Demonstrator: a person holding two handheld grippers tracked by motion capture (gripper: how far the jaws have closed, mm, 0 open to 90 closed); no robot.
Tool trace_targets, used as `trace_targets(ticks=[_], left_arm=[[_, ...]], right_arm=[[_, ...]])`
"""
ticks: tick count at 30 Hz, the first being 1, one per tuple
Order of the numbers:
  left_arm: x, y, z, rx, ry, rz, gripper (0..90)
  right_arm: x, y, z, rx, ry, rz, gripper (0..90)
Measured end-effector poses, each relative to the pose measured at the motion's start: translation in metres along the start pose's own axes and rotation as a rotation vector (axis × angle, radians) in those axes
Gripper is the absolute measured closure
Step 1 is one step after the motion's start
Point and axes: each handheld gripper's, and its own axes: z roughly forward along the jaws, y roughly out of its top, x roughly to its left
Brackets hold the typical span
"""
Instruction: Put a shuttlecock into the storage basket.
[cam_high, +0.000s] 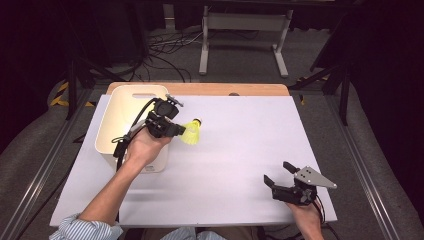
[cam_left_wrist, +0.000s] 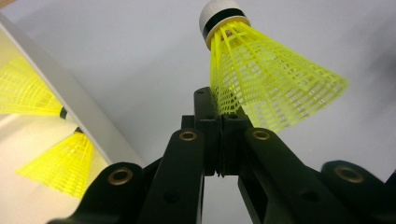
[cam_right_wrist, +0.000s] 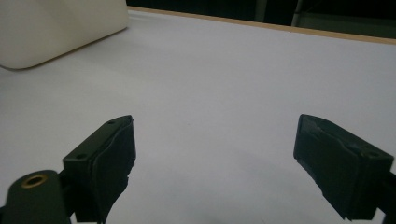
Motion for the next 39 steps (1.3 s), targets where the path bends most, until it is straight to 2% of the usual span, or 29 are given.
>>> trace_targets(ticks=[12,15,17,24,32,39], left_arm=[[0.010,-0.001,-0.014,-0.033,0.004,-0.025,89.4],[0.012,0.000,-0.015,-0.019,0.014,-0.020,89.4],[0.012,0.000,-0.018,-0.027,0.016,-0.025,89.4],[0.014,0.003,-0.027,-0.042,0.023,-0.024,89.4],[0.022,0.001,-0.040,-0.066,0.035,-0.032,89.4],[0.030,-0.004,-0.048,-0.083,0.047,-0.056,89.4]], right_arm=[[0.002,-0.001,0.004,0.023,0.031,-0.007,13.6],[0.003,-0.001,0.006,0.030,0.038,-0.013,13.6],[0.003,-0.002,0.006,0.033,0.041,-0.014,13.6],[0.002,-0.002,0.006,0.031,0.033,-0.008,13.5],[-0.001,-0.002,0.006,0.028,0.028,0.004,13.3],[-0.003,-0.003,0.006,0.027,0.026,0.007,13.3]])
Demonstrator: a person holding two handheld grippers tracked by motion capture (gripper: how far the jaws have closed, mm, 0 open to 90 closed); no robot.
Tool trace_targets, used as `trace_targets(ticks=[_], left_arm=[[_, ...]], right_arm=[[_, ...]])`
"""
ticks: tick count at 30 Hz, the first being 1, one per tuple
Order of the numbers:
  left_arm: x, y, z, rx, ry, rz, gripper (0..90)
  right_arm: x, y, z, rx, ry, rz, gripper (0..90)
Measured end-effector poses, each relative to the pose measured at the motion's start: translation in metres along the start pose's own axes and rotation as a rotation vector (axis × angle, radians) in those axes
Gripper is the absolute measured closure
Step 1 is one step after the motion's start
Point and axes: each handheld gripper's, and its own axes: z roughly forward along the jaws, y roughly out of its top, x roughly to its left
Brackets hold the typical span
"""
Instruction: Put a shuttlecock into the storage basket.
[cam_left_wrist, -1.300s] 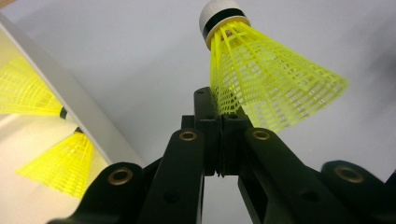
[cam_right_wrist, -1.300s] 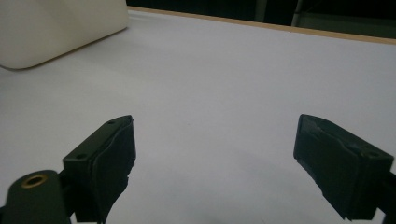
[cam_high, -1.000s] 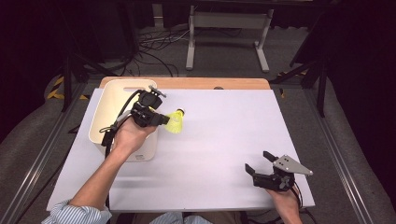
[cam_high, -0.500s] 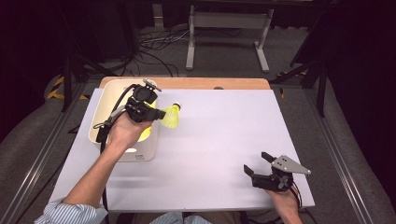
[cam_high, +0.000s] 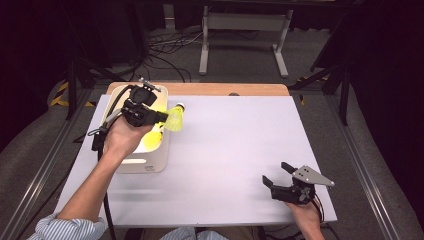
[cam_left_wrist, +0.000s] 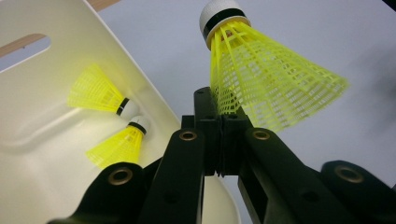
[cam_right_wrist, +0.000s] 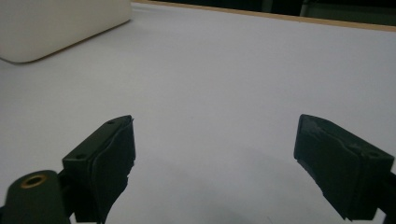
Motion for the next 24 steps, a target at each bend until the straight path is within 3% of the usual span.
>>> trace_targets(ticks=[24], left_arm=[[0.023,-0.014,-0.017,-0.025,0.047,-0.059,89.3]], right_arm=[[0.002,0.000,0.001,0.005,0.003,-0.009,13.4]])
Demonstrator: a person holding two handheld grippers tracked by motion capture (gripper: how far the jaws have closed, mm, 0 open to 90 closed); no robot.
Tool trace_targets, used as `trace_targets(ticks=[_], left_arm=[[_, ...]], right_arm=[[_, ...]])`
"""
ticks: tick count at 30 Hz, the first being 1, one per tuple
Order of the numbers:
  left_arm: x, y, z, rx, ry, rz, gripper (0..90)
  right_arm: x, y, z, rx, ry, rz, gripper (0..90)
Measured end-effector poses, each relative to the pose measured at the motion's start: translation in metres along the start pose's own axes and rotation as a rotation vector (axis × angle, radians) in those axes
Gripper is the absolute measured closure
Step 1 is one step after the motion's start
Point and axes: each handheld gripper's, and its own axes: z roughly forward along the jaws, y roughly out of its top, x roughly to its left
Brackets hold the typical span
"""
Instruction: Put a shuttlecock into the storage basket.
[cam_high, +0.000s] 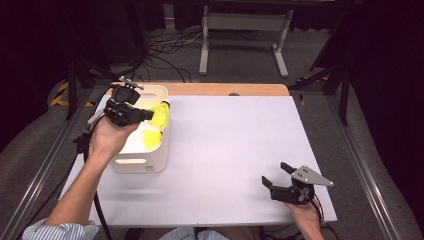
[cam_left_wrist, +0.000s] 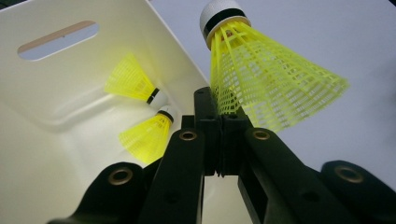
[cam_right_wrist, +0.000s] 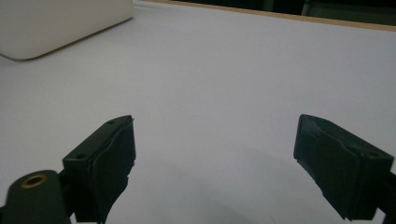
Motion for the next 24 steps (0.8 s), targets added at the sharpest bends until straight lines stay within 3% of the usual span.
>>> trace_targets(ticks=[9,12,24], left_arm=[[0.012,-0.004,0.000,0.002,0.039,-0.027,89.4],[0.018,-0.006,0.000,0.011,0.077,-0.023,89.4],[0.035,-0.013,0.019,0.055,0.126,-0.060,89.3]], right_arm=[[0.000,0.000,0.000,-0.003,0.007,0.000,14.3],[0.001,0.000,0.000,0.002,0.009,-0.001,14.4],[0.000,0.000,0.000,-0.008,0.000,0.006,13.7]])
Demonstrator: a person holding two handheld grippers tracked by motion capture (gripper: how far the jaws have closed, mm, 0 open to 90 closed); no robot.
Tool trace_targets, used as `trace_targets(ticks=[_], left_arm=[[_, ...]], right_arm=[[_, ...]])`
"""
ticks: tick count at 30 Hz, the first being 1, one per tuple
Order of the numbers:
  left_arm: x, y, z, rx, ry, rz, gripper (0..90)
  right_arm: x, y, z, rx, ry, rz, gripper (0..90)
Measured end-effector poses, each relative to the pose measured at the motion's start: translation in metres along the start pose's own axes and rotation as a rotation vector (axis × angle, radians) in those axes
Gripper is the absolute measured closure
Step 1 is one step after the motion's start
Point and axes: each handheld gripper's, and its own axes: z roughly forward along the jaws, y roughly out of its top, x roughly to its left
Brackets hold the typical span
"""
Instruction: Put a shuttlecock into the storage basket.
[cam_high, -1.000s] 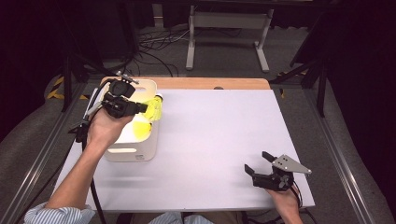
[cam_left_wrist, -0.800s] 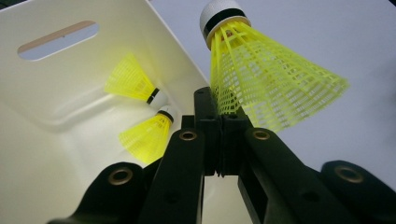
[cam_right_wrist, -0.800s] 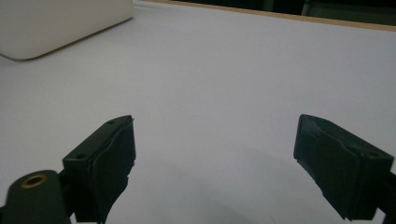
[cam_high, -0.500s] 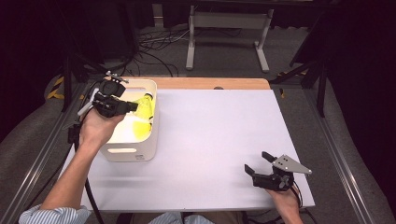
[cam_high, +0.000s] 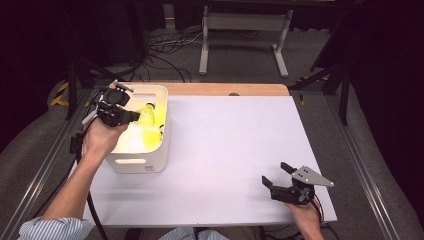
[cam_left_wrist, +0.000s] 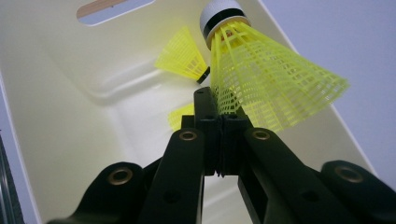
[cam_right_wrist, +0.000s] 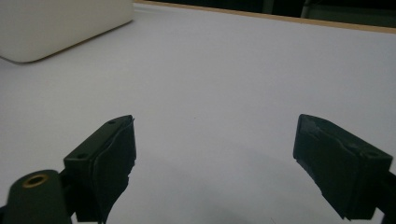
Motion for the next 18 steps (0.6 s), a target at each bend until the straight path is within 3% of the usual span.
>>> trace_targets(ticks=[6,18], left_arm=[[0.010,-0.002,0.011,0.018,-0.003,-0.031,89.2],[0.025,0.001,0.038,0.066,0.033,-0.086,89.2]], right_arm=[[0.000,0.000,0.000,0.000,0.004,0.000,13.5],[-0.001,0.000,0.001,0.000,0.002,0.006,13.4]])
